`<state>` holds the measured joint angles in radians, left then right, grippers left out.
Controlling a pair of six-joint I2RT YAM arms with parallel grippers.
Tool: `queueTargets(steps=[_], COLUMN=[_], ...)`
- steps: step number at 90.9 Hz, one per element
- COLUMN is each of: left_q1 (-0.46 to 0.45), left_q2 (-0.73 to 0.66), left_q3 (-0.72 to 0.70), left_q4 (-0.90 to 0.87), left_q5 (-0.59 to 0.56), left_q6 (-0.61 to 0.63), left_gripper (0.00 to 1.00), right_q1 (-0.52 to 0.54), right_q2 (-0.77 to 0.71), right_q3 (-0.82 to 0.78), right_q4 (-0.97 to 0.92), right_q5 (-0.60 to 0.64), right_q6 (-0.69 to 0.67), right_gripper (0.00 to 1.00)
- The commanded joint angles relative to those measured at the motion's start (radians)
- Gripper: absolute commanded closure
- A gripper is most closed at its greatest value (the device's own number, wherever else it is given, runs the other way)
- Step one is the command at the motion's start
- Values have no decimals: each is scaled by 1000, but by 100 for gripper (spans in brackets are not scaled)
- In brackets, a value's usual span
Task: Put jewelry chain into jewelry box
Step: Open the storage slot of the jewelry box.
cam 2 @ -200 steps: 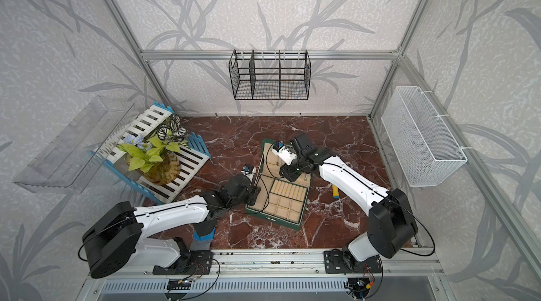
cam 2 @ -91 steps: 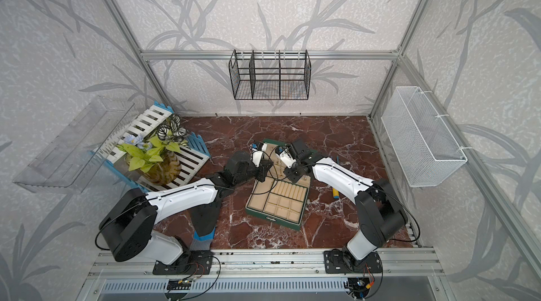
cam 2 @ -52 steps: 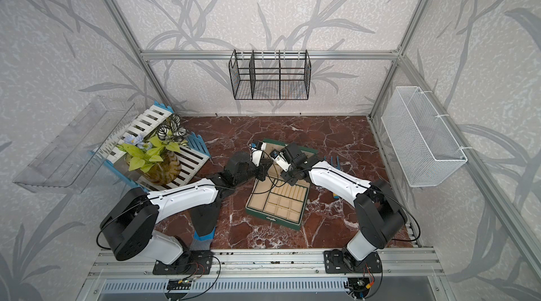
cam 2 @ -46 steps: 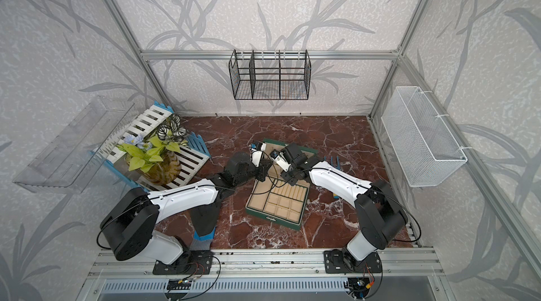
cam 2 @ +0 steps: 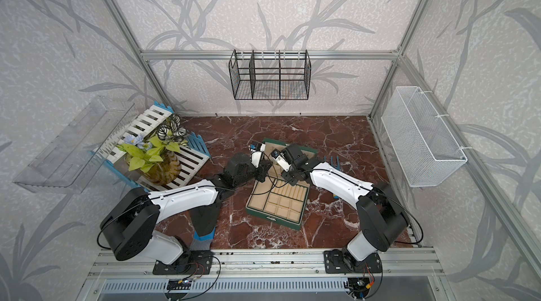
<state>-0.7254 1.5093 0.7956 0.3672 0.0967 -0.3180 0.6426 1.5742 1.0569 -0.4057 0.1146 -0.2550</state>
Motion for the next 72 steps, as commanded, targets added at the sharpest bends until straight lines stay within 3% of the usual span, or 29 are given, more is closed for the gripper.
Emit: queueTargets(steps=[1, 25, 45, 72], left_q1=[-3, -6, -29, -60], left_q2=[-1, 26, 57, 111], left_q3=[-2, 20, 40, 63], left_q4=[19, 12, 18, 75], left_q5=[19, 27, -42, -146], left_q6=[-9, -7, -1, -7], left_gripper=[84, 84, 85, 80], right_q1=[-8, -9, -20, -77], right_q2=[39, 1, -40, -104], right_q3=[12, 13, -7, -62], right_q4=[-17, 6, 28, 85], right_q5=[16, -10, -68, -258], right_q6=[25, 49, 86, 161], right_gripper=[59, 77, 100, 100])
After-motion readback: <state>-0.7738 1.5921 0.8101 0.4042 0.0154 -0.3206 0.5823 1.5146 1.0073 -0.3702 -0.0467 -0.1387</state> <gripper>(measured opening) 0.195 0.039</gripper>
